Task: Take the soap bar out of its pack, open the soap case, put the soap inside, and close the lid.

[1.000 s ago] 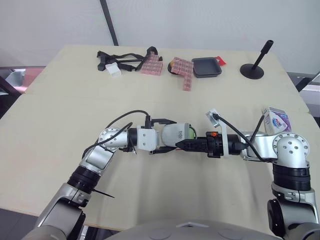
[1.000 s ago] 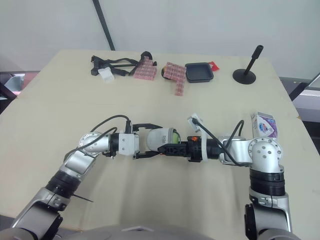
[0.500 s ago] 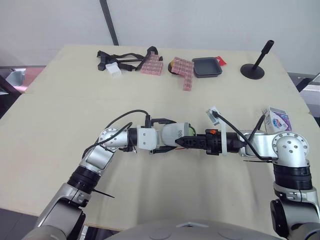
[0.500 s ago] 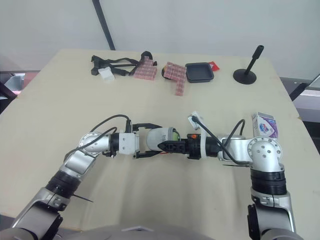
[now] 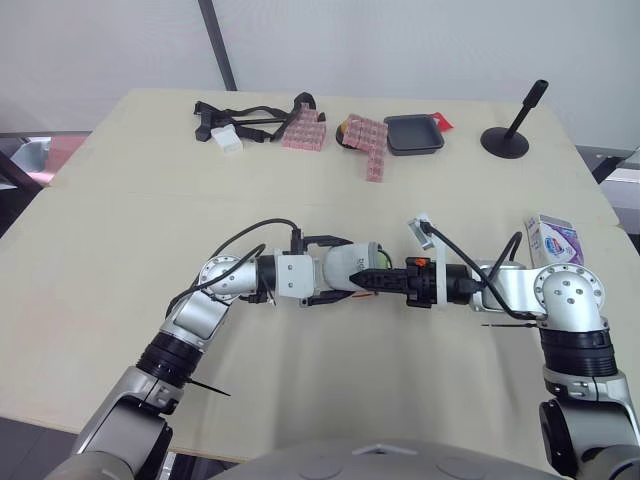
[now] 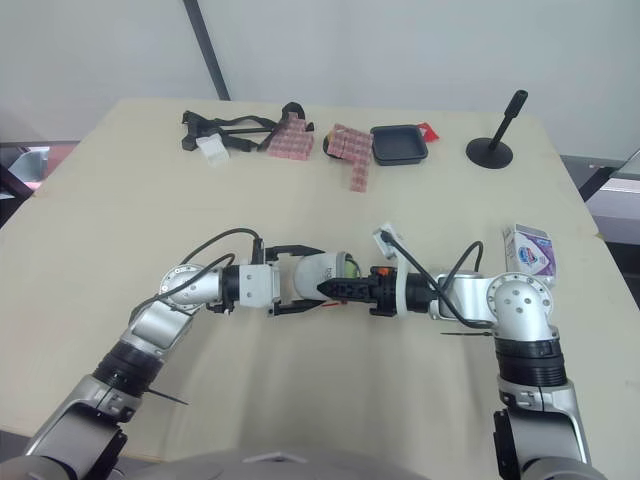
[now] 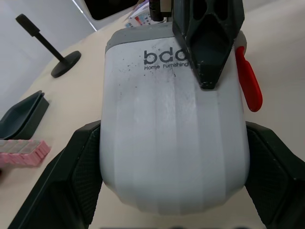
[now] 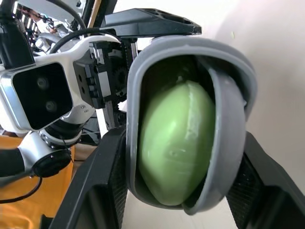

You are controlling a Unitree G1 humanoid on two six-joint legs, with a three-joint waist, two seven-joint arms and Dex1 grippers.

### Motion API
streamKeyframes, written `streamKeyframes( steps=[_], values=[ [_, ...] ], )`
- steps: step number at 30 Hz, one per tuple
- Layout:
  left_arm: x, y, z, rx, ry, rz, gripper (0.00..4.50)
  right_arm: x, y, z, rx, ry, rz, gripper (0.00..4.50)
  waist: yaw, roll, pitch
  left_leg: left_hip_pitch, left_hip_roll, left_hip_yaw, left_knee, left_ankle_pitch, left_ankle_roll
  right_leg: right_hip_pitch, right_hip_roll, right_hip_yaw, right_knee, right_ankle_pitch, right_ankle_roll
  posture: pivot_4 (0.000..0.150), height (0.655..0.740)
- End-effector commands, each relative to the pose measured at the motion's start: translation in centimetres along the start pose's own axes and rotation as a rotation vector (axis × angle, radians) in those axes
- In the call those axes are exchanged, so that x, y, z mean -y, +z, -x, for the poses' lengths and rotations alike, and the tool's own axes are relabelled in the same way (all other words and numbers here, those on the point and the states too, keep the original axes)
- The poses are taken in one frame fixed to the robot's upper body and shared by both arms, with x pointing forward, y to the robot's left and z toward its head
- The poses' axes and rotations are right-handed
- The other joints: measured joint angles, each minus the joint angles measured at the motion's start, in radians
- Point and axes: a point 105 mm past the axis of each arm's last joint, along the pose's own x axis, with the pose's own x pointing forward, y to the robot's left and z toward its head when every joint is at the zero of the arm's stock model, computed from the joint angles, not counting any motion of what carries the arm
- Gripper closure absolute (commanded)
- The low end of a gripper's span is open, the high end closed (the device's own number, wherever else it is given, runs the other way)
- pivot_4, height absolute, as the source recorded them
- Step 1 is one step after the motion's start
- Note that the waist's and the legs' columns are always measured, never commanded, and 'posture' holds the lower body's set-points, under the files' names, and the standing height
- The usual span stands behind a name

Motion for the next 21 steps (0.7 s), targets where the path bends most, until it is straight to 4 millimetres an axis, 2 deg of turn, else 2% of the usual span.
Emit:
streamKeyframes(
  steps=[1, 17, 19, 21],
  values=[
    [-0.39, 1.30, -0.35, 0.041, 0.001, -0.045, 1.04, -0.85, 0.29, 0.07, -0.006, 0.015, 0.043, 2.37, 0.000, 0.000, 0.000, 0.000, 0.000, 0.000, 0.000, 0.000, 0.000, 0.000, 0.000, 0.000, 0.000, 0.000, 0.000, 0.150, 0.7400],
    [-0.78, 1.30, -0.24, 0.047, 0.015, -0.034, 1.04, -1.04, 0.18, 0.10, -0.005, 0.027, 0.042, 2.37, 0.000, 0.000, 0.000, 0.000, 0.000, 0.000, 0.000, 0.000, 0.000, 0.000, 0.000, 0.000, -0.001, 0.000, 0.000, 0.150, 0.7400],
    [-0.37, 1.83, 0.06, 0.082, -0.025, -0.002, 0.02, -1.14, 0.10, 0.07, -0.011, 0.029, 0.051, 2.37, 0.000, 0.000, 0.000, 0.000, 0.000, 0.000, 0.000, 0.000, 0.000, 0.000, 0.000, 0.000, 0.000, 0.000, 0.000, 0.150, 0.7400],
    [-0.45, 2.08, 0.31, 0.101, -0.030, 0.035, 0.00, -1.25, 0.04, 0.06, -0.015, 0.033, 0.057, 2.41, 0.000, 0.000, 0.000, 0.000, 0.000, 0.000, -0.001, 0.000, 0.000, 0.000, 0.000, 0.000, -0.001, 0.000, 0.000, 0.150, 0.7400]
  ],
)
